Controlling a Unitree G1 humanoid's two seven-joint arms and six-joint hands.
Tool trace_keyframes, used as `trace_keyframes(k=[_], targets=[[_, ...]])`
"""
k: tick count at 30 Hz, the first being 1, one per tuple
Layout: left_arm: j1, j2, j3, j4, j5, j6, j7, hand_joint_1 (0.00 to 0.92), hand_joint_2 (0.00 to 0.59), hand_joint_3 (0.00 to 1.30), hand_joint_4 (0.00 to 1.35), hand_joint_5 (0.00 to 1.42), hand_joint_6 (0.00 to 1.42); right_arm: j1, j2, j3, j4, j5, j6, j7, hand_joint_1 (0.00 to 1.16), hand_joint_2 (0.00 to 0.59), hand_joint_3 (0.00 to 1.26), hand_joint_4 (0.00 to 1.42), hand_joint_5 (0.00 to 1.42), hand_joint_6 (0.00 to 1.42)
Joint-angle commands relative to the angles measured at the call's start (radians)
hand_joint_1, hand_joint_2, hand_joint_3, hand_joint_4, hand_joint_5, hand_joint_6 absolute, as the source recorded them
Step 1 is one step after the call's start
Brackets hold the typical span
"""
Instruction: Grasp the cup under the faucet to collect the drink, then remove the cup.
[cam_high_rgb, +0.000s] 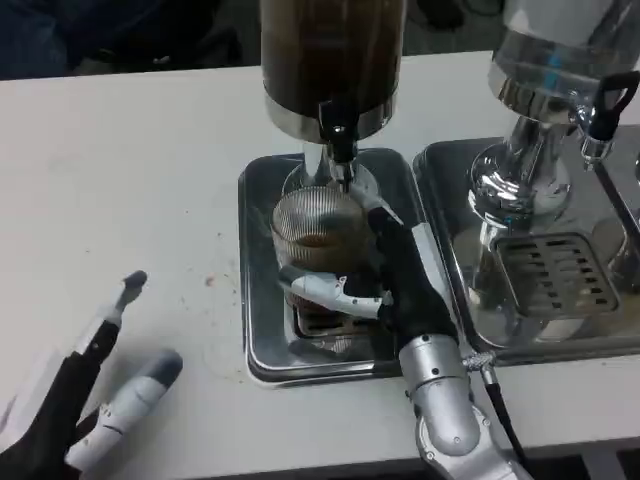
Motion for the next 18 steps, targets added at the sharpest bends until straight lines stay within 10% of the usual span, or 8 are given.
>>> trace_keyframes(k=[1, 18], targets=[[0.016, 0.018, 0.009, -0.028, -0.006, 0.016, 0.001, 0.0, 0.137, 0.0, 0.0, 0.0, 0.0, 0.005, 0.026, 0.001, 0.044, -0.01, -0.001, -0.038, 1.13, 0.203, 0.37, 0.49, 0.57, 0.75], [0.016, 0.019, -0.005, -0.031, -0.011, 0.022, -0.01, 0.0, 0.137, 0.0, 0.0, 0.0, 0.0, 0.005, 0.024, 0.007, 0.04, -0.043, -0.062, -0.155, 1.16, 0.097, 0.65, 0.71, 0.81, 1.13]])
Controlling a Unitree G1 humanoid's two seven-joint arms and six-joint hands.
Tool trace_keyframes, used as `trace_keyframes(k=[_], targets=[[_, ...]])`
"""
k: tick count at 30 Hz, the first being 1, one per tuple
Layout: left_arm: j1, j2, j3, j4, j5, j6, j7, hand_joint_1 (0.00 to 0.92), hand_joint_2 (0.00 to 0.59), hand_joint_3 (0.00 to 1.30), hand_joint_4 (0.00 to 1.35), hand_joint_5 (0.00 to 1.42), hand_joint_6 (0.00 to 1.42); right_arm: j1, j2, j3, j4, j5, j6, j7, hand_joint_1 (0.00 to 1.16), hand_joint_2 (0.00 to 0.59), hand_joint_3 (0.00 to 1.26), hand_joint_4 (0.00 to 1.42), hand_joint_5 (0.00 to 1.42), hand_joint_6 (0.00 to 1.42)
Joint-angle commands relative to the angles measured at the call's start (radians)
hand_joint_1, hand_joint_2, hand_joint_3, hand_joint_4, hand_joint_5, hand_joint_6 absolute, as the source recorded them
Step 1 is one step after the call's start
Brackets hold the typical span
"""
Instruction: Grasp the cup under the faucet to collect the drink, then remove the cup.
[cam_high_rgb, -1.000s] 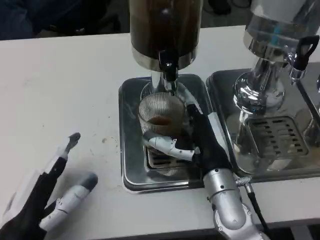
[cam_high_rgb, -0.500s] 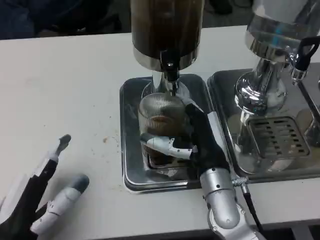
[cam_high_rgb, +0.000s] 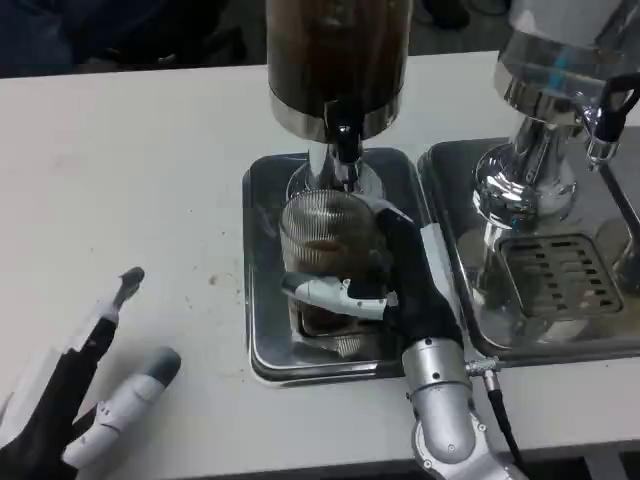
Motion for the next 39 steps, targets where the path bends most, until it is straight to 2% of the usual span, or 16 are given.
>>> trace_keyframes(k=[1, 13, 21, 27, 39], targets=[[0.005, 0.009, -0.005, 0.001, -0.01, 0.01, -0.009, 0.0, 0.137, 0.0, 0.0, 0.0, 0.0, 0.017, 0.023, -0.001, -0.009, -0.009, -0.015, -0.029, 1.16, 0.094, 0.66, 0.73, 0.82, 1.14], [-0.018, 0.008, -0.027, 0.029, -0.015, -0.001, -0.013, 0.0, 0.137, 0.0, 0.0, 0.0, 0.0, 0.027, 0.014, 0.002, -0.024, -0.025, -0.016, -0.042, 1.16, 0.09, 0.77, 0.81, 0.92, 1.27], [-0.038, 0.006, -0.037, 0.052, -0.017, -0.007, -0.015, 0.0, 0.137, 0.0, 0.0, 0.0, 0.0, 0.034, 0.008, 0.0, -0.039, -0.034, -0.022, -0.058, 1.16, 0.09, 0.79, 0.84, 0.95, 1.28], [-0.056, 0.0, -0.053, 0.069, -0.016, -0.011, -0.012, 0.0, 0.137, 0.0, 0.0, 0.0, 0.0, 0.069, -0.017, 0.009, -0.125, -0.074, 0.001, -0.078, 1.16, 0.096, 0.81, 0.85, 0.95, 1.3], [-0.078, 0.005, -0.077, 0.094, -0.012, -0.024, -0.016, 0.0, 0.137, 0.0, 0.0, 0.0, 0.0, 0.148, -0.027, 0.011, -0.274, -0.081, 0.034, -0.07, 1.15, 0.097, 0.82, 0.86, 0.96, 1.31]])
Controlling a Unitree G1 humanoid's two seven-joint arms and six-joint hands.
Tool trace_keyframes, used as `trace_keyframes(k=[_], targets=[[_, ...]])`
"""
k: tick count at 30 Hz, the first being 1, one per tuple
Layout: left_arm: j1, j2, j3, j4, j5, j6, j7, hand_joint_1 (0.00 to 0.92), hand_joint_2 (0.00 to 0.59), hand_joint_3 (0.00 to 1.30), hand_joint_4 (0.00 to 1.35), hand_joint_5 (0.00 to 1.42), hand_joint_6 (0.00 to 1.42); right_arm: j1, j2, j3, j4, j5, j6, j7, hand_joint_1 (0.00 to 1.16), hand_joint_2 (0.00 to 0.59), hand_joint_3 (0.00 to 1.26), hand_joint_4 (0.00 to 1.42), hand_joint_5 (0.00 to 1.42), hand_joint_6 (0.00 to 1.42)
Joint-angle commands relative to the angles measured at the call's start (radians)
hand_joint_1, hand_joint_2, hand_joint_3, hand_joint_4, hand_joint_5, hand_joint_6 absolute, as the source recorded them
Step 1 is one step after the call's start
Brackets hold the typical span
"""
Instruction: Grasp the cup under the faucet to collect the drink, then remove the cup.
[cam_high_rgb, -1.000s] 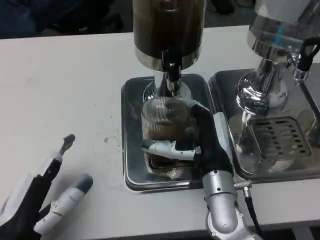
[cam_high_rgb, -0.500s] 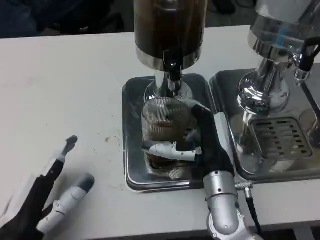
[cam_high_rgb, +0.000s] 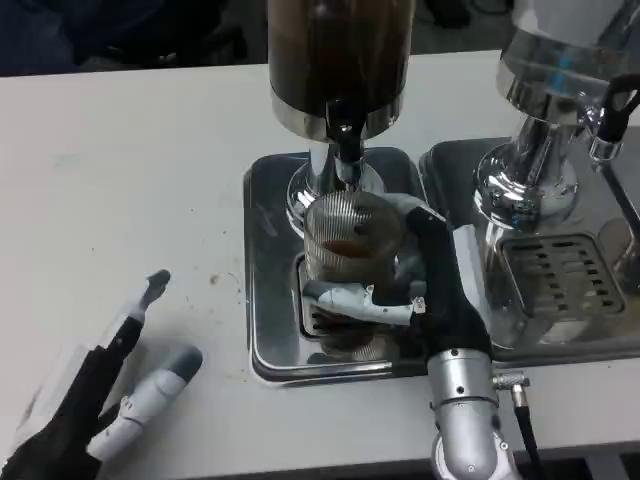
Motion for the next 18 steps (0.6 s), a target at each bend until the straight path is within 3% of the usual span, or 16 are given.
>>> trace_keyframes(k=[1, 18], targets=[[-0.016, 0.005, -0.018, 0.016, 0.003, -0.02, -0.011, 0.0, 0.137, 0.0, 0.0, 0.0, 0.0, 0.028, 0.011, 0.002, -0.077, -0.007, -0.001, -0.008, 1.15, 0.097, 0.82, 0.86, 0.97, 1.32], [0.043, 0.075, 0.001, -0.101, 0.138, -0.021, 0.046, 0.0, 0.129, 0.0, 0.0, 0.0, 0.0, 0.173, -0.016, 0.021, -0.298, -0.014, 0.038, 0.061, 1.13, 0.096, 0.83, 0.88, 0.98, 1.32]])
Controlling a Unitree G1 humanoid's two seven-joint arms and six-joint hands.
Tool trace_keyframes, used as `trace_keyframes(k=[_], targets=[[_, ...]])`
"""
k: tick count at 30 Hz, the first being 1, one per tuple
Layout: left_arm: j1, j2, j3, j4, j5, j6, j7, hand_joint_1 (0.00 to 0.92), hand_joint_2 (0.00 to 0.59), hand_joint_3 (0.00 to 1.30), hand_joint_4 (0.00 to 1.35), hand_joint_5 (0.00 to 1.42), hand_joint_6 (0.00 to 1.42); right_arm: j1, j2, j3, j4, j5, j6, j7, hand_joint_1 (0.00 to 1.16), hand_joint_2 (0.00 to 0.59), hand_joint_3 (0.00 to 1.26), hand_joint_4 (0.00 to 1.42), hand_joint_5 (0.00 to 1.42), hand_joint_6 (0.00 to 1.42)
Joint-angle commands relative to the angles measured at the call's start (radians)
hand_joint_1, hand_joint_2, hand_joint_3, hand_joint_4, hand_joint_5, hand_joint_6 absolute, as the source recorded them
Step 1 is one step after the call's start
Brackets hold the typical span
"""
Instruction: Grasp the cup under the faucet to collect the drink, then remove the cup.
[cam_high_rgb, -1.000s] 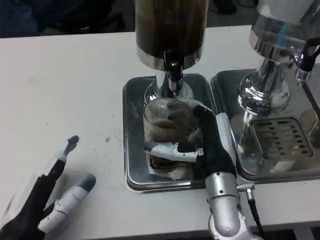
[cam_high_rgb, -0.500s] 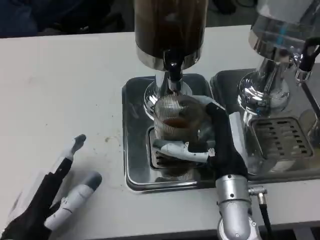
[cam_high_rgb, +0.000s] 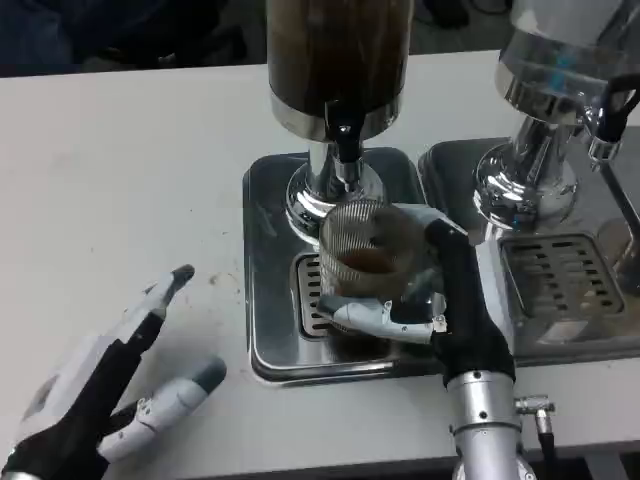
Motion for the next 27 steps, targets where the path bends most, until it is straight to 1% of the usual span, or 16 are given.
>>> trace_keyframes(k=[1, 6, 12, 14, 18, 20, 24, 27], targets=[[0.033, 0.033, 0.014, -0.04, 0.047, -0.005, 0.029, 0.0, 0.128, 0.0, 0.0, 0.0, 0.0, 0.021, 0.006, 0.013, -0.078, -0.015, -0.007, 0.011, 1.13, 0.096, 0.83, 0.88, 0.98, 1.32], [0.06, 0.051, 0.025, -0.078, 0.129, 0.015, 0.071, 0.0, 0.123, 0.0, 0.0, 0.0, 0.0, 0.059, -0.005, 0.011, -0.129, -0.02, 0.002, 0.022, 1.13, 0.096, 0.83, 0.88, 0.98, 1.33], [0.096, 0.086, 0.025, -0.127, 0.189, 0.036, 0.087, 0.0, 0.121, 0.0, 0.0, 0.0, 0.0, 0.108, -0.017, 0.007, -0.216, -0.007, 0.013, 0.068, 1.13, 0.096, 0.83, 0.88, 0.98, 1.33], [0.114, 0.099, 0.03, -0.153, 0.211, 0.038, 0.095, 0.0, 0.093, 0.0, 0.0, 0.0, 0.0, 0.126, -0.025, 0.005, -0.252, -0.003, 0.016, 0.085, 1.13, 0.096, 0.83, 0.88, 0.98, 1.33], [0.15, 0.121, 0.041, -0.204, 0.253, 0.056, 0.107, 0.0, 0.086, 0.0, 0.0, 0.0, 0.0, 0.16, -0.033, -0.001, -0.32, 0.005, 0.026, 0.123, 1.13, 0.096, 0.83, 0.89, 0.99, 1.33], [0.171, 0.13, 0.049, -0.233, 0.275, 0.065, 0.115, 0.0, 0.073, 0.0, 0.0, 0.0, 0.0, 0.181, -0.038, -0.004, -0.361, 0.01, 0.031, 0.147, 1.13, 0.096, 0.84, 0.89, 0.99, 1.33], [0.211, 0.133, 0.059, -0.289, 0.32, 0.081, 0.134, 0.0, 0.07, 0.0, 0.0, 0.0, 0.0, 0.229, -0.052, -0.002, -0.446, 0.018, 0.039, 0.191, 1.13, 0.096, 0.84, 0.89, 0.99, 1.33], [0.245, 0.13, 0.066, -0.33, 0.363, 0.096, 0.161, 0.0, 0.066, 0.0, 0.0, 0.0, 0.0, 0.257, -0.058, 0.0, -0.49, 0.023, 0.052, 0.222, 1.13, 0.096, 0.84, 0.89, 0.99, 1.33]])
